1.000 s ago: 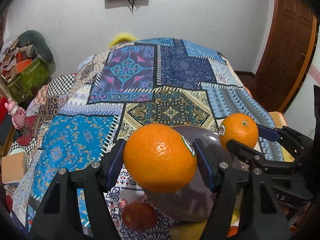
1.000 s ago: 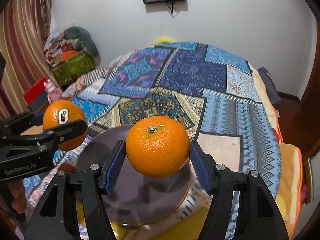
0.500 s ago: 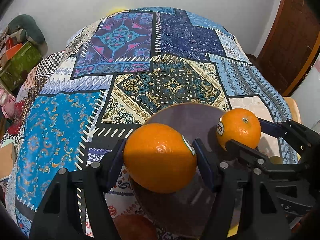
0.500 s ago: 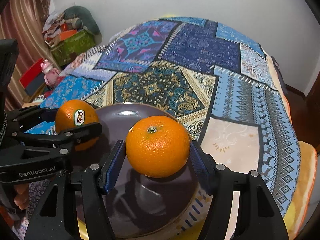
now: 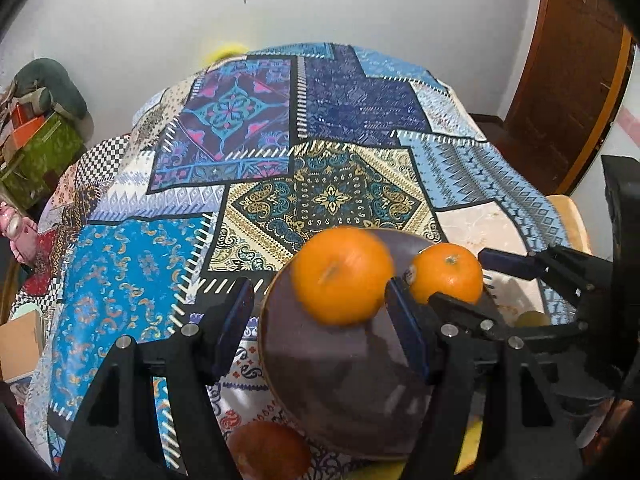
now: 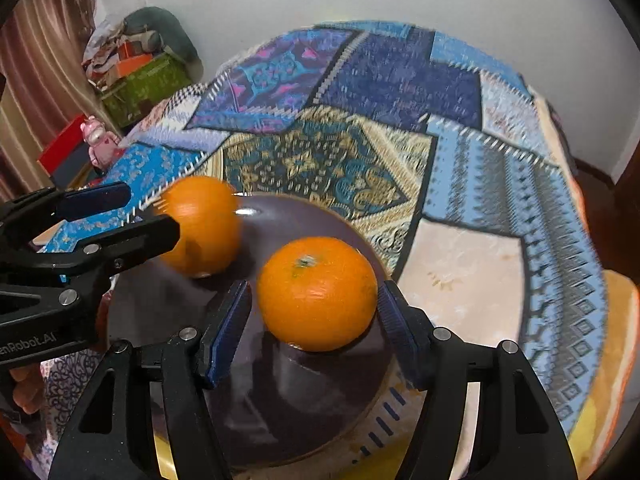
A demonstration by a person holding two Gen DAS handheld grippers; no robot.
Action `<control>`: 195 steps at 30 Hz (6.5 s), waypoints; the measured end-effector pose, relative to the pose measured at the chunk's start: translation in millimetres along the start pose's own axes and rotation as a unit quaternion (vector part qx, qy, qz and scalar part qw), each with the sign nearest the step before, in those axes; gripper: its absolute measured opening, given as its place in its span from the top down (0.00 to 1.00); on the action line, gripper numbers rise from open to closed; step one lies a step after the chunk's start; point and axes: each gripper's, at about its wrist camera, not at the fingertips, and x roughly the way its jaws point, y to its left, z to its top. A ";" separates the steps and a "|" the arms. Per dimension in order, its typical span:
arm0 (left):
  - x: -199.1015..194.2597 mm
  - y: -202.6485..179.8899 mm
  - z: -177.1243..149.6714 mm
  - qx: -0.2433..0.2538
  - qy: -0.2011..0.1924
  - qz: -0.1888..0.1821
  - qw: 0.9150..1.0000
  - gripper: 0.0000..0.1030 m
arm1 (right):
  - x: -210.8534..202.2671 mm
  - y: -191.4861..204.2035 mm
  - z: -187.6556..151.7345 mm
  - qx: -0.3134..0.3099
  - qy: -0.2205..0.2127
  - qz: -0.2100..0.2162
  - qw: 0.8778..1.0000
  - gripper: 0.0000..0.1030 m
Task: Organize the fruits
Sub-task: 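Lower both oranges onto the purple plate and open both tools, then grasp the red tomato with the left tool while the right tool grasps a small mandarin, then place the tomato and small mandarin on the plate and release both tools, then grasp the yellow banana-like roll with the left tool while the right tool grasps the green-yellow cylinder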
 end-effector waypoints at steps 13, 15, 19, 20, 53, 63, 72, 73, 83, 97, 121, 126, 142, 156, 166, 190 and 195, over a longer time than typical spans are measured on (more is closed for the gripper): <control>-65.7 14.8 -26.8 -0.006 -0.029 0.010 1.000 0.34 | -70.1 -9.3 -11.3 0.012 -0.062 -0.022 0.998 0.40; -73.1 17.6 -34.7 -0.006 -0.028 0.011 1.000 0.33 | -80.3 -12.4 -17.2 0.016 -0.069 -0.027 0.997 0.40; -81.8 24.8 -52.1 -0.010 -0.019 0.016 1.000 0.32 | -97.2 -19.2 -34.2 0.027 -0.075 -0.036 0.996 0.40; -82.5 26.4 -55.9 -0.012 -0.016 0.017 1.000 0.32 | -99.9 -20.5 -38.9 0.028 -0.075 -0.041 0.996 0.40; -22.9 32.4 -93.9 -0.024 0.053 0.000 0.998 0.52 | -74.9 -50.5 -131.7 0.084 0.008 -0.043 0.996 0.69; -48.9 30.2 -87.6 -0.011 0.032 -0.006 0.999 0.87 | -93.9 -43.8 -115.3 0.074 -0.023 -0.038 0.996 0.69; -28.8 31.4 -86.7 -0.012 0.052 0.011 0.999 0.44 | -95.8 -36.9 -107.0 0.068 -0.032 -0.033 0.997 0.69; -23.5 32.4 -85.6 -0.013 0.056 0.010 0.998 0.44 | -94.8 -37.4 -107.5 0.068 -0.030 -0.032 0.997 0.69; -0.2 36.0 -86.5 -0.023 0.071 -0.002 0.997 0.51 | -90.7 -39.7 -103.9 0.069 -0.029 -0.026 0.997 0.69; -48.0 36.3 -64.3 -0.017 0.003 0.003 1.000 0.51 | -80.2 -6.4 -63.6 0.027 -0.056 0.009 0.998 0.69; -0.1 8.7 -28.2 -0.009 0.022 -0.018 1.000 0.51 | -9.1 37.9 -17.3 -0.042 -0.007 0.012 0.999 0.69; 12.5 6.3 -28.6 -0.005 0.033 -0.018 0.999 0.51 | -2.0 38.1 -18.5 -0.043 0.002 0.019 0.999 0.69; 8.4 -2.0 -29.2 0.013 0.024 -0.021 0.999 0.50 | 4.9 40.4 -18.3 -0.048 0.018 0.024 0.998 0.69; -44.9 3.4 -50.7 0.014 0.010 -0.025 1.000 0.49 | -51.8 28.1 -30.6 -0.036 -0.024 0.009 0.999 0.63; -53.5 -18.0 -84.7 0.037 0.038 -0.048 0.997 0.36 | -82.1 9.5 -68.4 -0.015 -0.023 -0.019 0.999 0.48; -23.6 -54.7 -97.7 0.060 0.070 -0.096 0.991 0.28 | -40.5 -12.6 -94.0 0.055 0.027 0.005 0.998 0.37; -36.0 -54.5 -108.6 0.076 0.061 -0.097 0.991 0.43 | -51.6 -13.6 -102.0 0.048 0.026 0.007 0.998 0.58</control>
